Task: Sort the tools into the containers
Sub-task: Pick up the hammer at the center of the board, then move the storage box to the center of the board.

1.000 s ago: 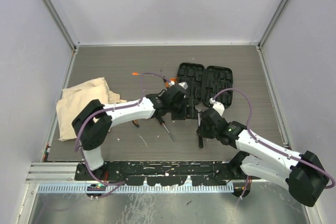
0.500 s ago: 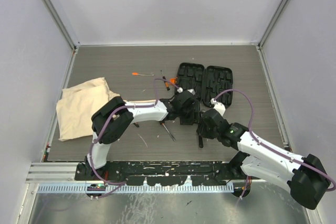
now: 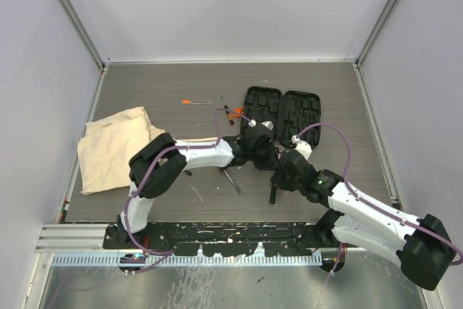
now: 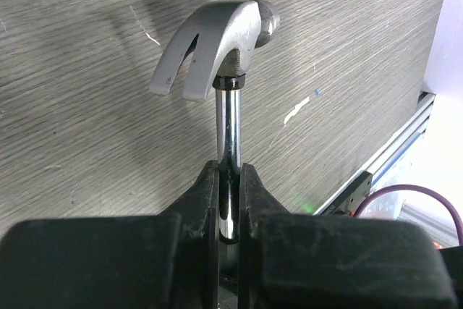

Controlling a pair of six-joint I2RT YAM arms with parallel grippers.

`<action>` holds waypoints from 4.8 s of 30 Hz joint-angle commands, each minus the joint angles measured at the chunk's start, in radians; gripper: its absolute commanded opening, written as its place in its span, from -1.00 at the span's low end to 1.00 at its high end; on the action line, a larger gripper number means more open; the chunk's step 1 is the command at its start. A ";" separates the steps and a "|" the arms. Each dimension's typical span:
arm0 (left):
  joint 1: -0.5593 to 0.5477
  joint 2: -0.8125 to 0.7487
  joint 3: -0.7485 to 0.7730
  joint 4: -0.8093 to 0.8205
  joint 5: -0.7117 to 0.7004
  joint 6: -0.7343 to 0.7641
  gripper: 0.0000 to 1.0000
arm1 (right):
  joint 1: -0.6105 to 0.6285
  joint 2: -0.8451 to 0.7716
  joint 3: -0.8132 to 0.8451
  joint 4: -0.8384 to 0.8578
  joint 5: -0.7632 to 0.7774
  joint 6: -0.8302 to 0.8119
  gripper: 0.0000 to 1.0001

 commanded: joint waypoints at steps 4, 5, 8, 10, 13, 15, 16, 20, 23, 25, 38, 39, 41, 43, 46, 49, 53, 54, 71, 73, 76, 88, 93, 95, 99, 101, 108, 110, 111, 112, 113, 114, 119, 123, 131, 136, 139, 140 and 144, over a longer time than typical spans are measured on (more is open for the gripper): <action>-0.002 -0.086 0.013 0.046 0.024 0.039 -1.00 | 0.002 -0.036 0.093 -0.015 0.037 -0.036 -0.92; -0.002 -0.104 0.008 0.039 0.023 0.050 -1.00 | 0.002 -0.048 0.110 -0.039 0.052 -0.038 -0.81; 0.002 -0.163 -0.002 -0.011 -0.014 0.095 -1.00 | 0.001 -0.115 0.173 -0.133 0.119 -0.057 -0.26; 0.013 -0.200 -0.006 -0.038 -0.029 0.129 -1.00 | 0.002 -0.161 0.215 -0.195 0.186 -0.058 -0.10; 0.050 -0.230 0.009 -0.078 -0.027 0.181 -1.00 | 0.001 -0.200 0.263 -0.253 0.262 -0.063 -0.01; 0.085 -0.235 0.032 -0.105 -0.011 0.212 -1.00 | 0.002 -0.184 0.304 -0.282 0.309 -0.063 0.04; 0.105 -0.235 0.044 -0.114 -0.002 0.227 -1.00 | 0.002 -0.166 0.321 -0.292 0.331 -0.063 0.04; 0.198 -0.213 0.119 -0.169 0.043 0.277 -1.00 | -0.035 -0.056 0.391 -0.300 0.410 -0.090 0.02; 0.250 -0.218 0.178 -0.227 0.050 0.316 -1.00 | -0.155 0.059 0.430 -0.201 0.312 -0.215 0.00; 0.278 -0.237 0.190 -0.254 0.041 0.336 -1.00 | -0.268 0.135 0.447 -0.125 0.189 -0.276 0.00; 0.385 -0.441 0.062 -0.324 0.036 0.374 -1.00 | -0.432 0.646 0.651 0.106 -0.047 -0.409 0.08; 0.387 -0.452 0.050 -0.330 0.031 0.376 -1.00 | -0.433 0.671 0.661 0.117 -0.040 -0.411 0.08; 0.390 -0.469 0.031 -0.332 0.031 0.378 -1.00 | -0.432 0.712 0.685 0.114 -0.018 -0.415 0.09; 0.394 -0.479 0.017 -0.334 0.032 0.379 -1.00 | -0.434 0.757 0.715 0.100 -0.017 -0.423 0.09; 0.399 -0.490 0.007 -0.338 0.037 0.382 -1.00 | -0.434 0.812 0.747 0.093 0.000 -0.428 0.09; 0.406 -0.502 -0.001 -0.341 0.036 0.387 -1.00 | -0.434 0.856 0.774 0.091 0.030 -0.431 0.10; 0.415 -0.511 -0.006 -0.347 0.043 0.391 -1.00 | -0.433 0.924 0.815 0.064 0.083 -0.434 0.08; 0.416 -0.512 -0.007 -0.349 0.043 0.392 -1.00 | -0.434 0.936 0.819 0.060 0.098 -0.434 0.08; 0.424 -0.552 -0.051 -0.344 0.045 0.387 -1.00 | -0.526 0.880 0.694 0.087 0.073 -0.469 -0.46; 0.425 -0.555 -0.048 -0.348 0.044 0.389 -1.00 | -0.527 0.835 0.656 0.067 0.082 -0.476 -0.47; 0.428 -0.563 -0.044 -0.350 0.038 0.392 -1.00 | -0.529 0.762 0.581 0.052 0.065 -0.470 -0.48; 0.432 -0.604 -0.070 -0.364 0.028 0.403 -1.00 | -0.521 0.489 0.355 -0.016 -0.073 -0.465 -0.48; 0.432 -0.621 -0.094 -0.360 0.027 0.394 -1.00 | -0.467 0.436 0.319 -0.041 -0.068 -0.437 -0.46; 0.432 -0.626 -0.097 -0.361 0.025 0.392 -1.00 | -0.447 0.434 0.305 -0.037 -0.071 -0.429 -0.46; 0.432 -0.630 -0.099 -0.363 0.028 0.389 -1.00 | -0.382 0.438 0.294 -0.047 -0.047 -0.406 -0.47; 0.431 -0.633 -0.106 -0.362 0.029 0.386 -1.00 | -0.344 0.443 0.291 -0.052 -0.035 -0.391 -0.48; 0.432 -0.628 -0.116 -0.356 0.035 0.374 -1.00 | -0.244 0.472 0.277 -0.039 -0.033 -0.367 -0.48; 0.432 -0.629 -0.119 -0.355 0.035 0.373 -1.00 | -0.222 0.473 0.279 -0.052 -0.022 -0.364 -0.48; 0.432 -0.629 -0.118 -0.355 0.034 0.373 -1.00 | -0.215 0.469 0.278 -0.059 -0.018 -0.362 -0.48; 0.432 -0.629 -0.119 -0.355 0.033 0.373 -1.00 | -0.213 0.459 0.275 -0.064 -0.017 -0.359 -0.47; 0.432 -0.627 -0.118 -0.354 0.032 0.373 -1.00 | -0.213 0.443 0.271 -0.064 0.012 -0.355 -0.46; 0.432 -0.624 -0.117 -0.353 0.034 0.373 -1.00 | -0.213 0.415 0.269 -0.064 0.027 -0.350 -0.42; 0.428 -0.582 -0.067 -0.348 0.066 0.384 -1.00 | -0.214 0.290 0.309 -0.073 0.091 -0.292 -0.10; 0.411 -0.531 -0.013 -0.349 0.072 0.412 -1.00 | -0.251 0.238 0.326 -0.082 0.121 -0.232 0.01; 0.399 -0.500 0.017 -0.349 0.087 0.419 -1.00 | -0.358 0.355 0.340 -0.052 0.100 -0.195 0.08; 0.400 -0.517 -0.010 -0.348 0.088 0.419 -1.00 | -0.366 0.431 0.347 -0.018 0.105 -0.172 0.08; 0.400 -0.527 -0.027 -0.348 0.088 0.419 -1.00 | -0.374 0.463 0.346 -0.016 0.137 -0.159 0.08; 0.399 -0.529 -0.030 -0.346 0.089 0.419 -1.00 | -0.382 0.468 0.342 -0.003 0.136 -0.158 0.08; 0.399 -0.532 -0.039 -0.343 0.096 0.421 -1.00 | -0.400 0.488 0.335 0.054 0.097 -0.157 0.09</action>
